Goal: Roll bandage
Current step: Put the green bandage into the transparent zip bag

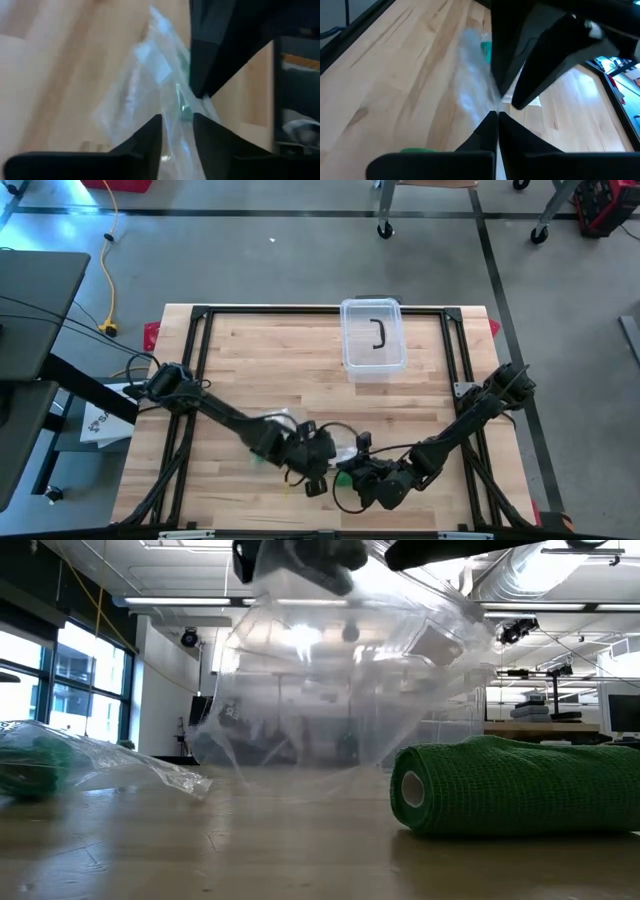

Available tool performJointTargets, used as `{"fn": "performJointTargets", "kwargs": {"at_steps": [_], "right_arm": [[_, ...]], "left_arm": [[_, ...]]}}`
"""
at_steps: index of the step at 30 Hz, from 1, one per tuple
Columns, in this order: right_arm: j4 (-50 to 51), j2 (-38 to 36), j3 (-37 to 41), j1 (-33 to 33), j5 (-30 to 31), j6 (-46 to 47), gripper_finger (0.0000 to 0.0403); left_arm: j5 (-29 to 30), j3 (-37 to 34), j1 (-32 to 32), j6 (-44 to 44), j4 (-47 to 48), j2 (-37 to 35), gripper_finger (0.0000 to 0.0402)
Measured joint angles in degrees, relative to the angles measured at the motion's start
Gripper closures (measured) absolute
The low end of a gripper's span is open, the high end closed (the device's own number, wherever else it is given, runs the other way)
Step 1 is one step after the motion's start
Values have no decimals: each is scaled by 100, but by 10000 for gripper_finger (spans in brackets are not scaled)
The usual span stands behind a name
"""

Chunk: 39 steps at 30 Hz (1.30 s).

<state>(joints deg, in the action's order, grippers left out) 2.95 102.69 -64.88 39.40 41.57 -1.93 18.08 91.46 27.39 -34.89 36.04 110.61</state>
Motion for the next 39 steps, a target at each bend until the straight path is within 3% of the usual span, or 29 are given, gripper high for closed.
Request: {"fn": "performJointTargets", "kwargs": {"at_steps": [3,8,15,20,39], "right_arm": [[44,0,1,0,-3,-1,403],[208,-4,0,-39,0,-2,403],[227,-4,0,-42,38,-2,403],[173,-4,0,-42,43,-2,403],[9,-4,0,3,295,-341,403]], "left_arm": [[-483,0,-192,125,-83,-12,265],[-355,1,-328,427,-363,-230,236],[-193,4,-251,482,-291,-237,234],[270,-1,-186,368,41,-130,235],[18,0,-183,45,102,-107,245]]}}
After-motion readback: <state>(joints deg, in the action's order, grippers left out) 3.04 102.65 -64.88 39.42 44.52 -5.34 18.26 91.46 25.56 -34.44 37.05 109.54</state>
